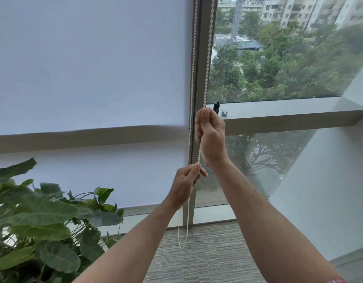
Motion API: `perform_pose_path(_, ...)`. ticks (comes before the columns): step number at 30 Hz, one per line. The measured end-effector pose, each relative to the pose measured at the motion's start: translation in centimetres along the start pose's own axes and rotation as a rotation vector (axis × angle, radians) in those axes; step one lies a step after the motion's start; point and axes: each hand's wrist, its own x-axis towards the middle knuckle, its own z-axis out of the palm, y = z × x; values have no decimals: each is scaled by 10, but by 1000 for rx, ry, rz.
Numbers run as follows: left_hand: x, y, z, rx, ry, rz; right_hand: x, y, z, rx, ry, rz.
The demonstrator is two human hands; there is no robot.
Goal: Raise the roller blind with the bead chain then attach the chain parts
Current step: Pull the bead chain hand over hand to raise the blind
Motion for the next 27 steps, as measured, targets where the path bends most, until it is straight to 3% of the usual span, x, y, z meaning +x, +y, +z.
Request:
perform_pose_path(2,6,2,-10,30,-29,-28,-1,-1,1,-28,11,-27)
perform_pose_path(6,23,18,-26,-50,78,-58,-5,2,4,-84,9,-42)
perform_pose_path(11,43,63,-25,-125,162,149,-28,39,-6,-127,-22,14)
perform_pose_path(18,63,118,-5,-206,36,314,-54,77,-31,-230,7,167)
perform_pose_path(27,59,81,9,-225,55,195,-103,117,-54,-363,-61,354)
